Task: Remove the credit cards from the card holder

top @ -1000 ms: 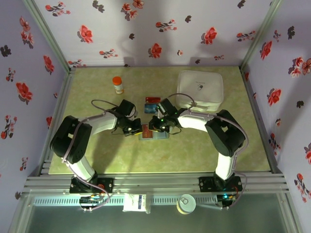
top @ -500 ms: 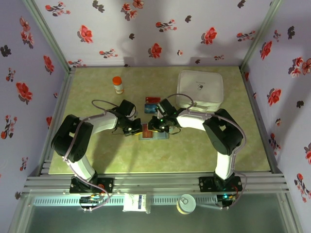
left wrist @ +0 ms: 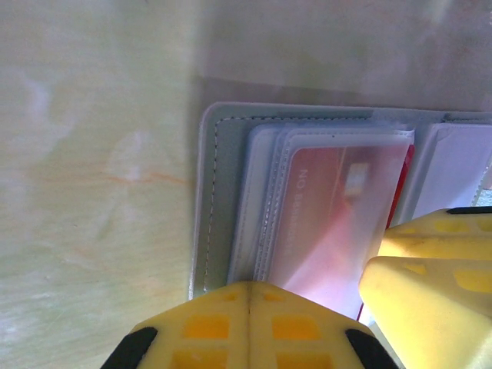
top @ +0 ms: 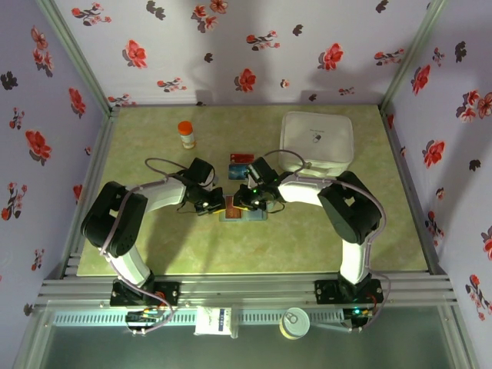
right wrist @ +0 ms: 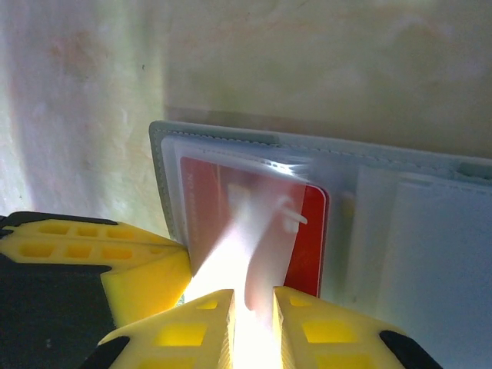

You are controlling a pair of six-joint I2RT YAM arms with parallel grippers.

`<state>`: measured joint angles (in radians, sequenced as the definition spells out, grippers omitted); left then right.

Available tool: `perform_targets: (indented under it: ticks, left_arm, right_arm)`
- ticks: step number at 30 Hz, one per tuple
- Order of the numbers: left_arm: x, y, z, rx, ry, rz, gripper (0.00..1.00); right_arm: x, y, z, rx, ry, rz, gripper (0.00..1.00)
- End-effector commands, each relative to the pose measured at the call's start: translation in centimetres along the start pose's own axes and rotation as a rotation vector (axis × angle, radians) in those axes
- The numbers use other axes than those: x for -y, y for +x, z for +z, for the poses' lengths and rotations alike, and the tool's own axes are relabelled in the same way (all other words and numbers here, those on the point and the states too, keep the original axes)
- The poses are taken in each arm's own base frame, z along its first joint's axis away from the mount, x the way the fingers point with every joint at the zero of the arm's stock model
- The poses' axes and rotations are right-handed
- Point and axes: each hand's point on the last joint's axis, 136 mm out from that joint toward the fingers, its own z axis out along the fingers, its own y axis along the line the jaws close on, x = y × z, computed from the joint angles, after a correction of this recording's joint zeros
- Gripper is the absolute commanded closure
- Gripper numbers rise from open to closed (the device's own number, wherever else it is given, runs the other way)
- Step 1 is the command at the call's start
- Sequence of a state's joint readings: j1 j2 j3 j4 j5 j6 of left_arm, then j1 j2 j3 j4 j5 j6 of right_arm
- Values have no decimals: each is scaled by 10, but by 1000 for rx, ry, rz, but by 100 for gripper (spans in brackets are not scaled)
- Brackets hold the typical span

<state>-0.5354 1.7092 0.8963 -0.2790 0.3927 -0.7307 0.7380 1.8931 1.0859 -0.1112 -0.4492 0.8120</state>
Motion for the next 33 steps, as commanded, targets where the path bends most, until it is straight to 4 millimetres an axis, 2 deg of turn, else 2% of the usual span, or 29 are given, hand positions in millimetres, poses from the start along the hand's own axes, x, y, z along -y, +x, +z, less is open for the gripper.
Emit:
perform_targets:
  ticks: [1,7,11,19,27,33]
  left_arm:
    - [-14,4,4,-12,-36,-13,100]
    - [-16,6,4,-14,-40,-15,100]
    - [-17,7,4,-16,-42,-17,100]
    - [-14,7,-1,-6,-32,-17,100]
    - [12,-5,-20,29,24,10,100]
    - [25,-11,-17,12,33,45,100]
  right_arm:
    - [-4,1,4,-7,-15,5,79]
    - [19,3,0,-2,115,5,78]
    - [25,1,-6,12,166,-15,78]
    - [10,-7,-20,58,142,-71,78]
    - [5,-5,-26,67,108,-57,77]
    - [4,-5,-22,65,54,-9,76]
